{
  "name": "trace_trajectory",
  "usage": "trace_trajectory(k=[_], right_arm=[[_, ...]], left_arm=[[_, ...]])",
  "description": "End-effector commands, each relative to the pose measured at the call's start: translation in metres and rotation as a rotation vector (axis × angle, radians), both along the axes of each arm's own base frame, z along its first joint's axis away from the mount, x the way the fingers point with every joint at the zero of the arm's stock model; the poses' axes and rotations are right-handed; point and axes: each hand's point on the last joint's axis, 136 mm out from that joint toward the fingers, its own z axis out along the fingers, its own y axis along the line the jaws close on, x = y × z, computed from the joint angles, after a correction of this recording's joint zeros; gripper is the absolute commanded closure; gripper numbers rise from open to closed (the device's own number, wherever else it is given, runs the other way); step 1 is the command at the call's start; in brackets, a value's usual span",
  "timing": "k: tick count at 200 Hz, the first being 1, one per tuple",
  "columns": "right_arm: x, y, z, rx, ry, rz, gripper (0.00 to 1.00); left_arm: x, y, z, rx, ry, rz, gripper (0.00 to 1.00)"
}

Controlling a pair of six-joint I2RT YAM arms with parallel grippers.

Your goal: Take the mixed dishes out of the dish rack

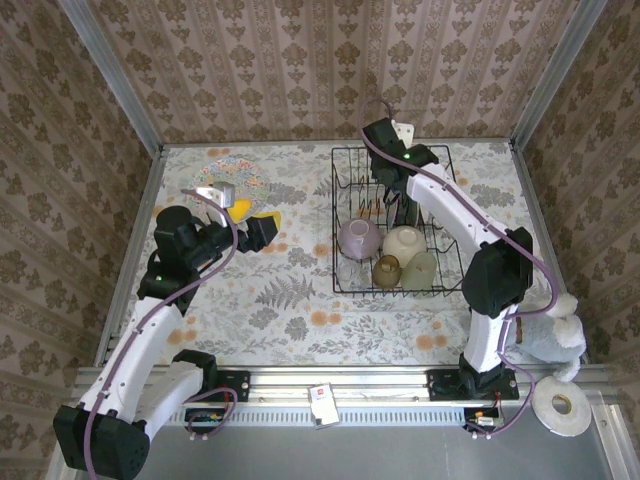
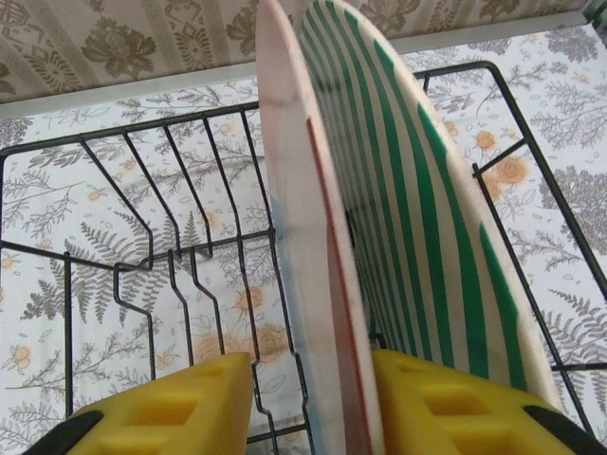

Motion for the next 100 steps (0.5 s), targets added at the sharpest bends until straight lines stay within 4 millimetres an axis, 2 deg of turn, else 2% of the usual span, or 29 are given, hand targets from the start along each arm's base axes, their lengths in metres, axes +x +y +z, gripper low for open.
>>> trace_trajectory(k=[1, 32, 100], right_arm=[[0.0045, -0.0131, 0.0092, -0.06, -0.005, -0.022, 0.65], [0.0085, -0.017, 0.0102, -0.059, -0.004, -0.022, 0.67], [0.0128, -0.0138, 0.0077, -0.048, 0.005, -0.003, 0.84]], left_arm=[[-0.0061, -0.0023, 0.007, 0.003, -0.054, -0.024, 0.0], [-0.0062, -0.0021, 0.0072, 0.003, -0.056, -0.023, 0.0], [-0.0056, -0.0018, 0.0061, 0.003, -0.052, -0.02, 0.0]])
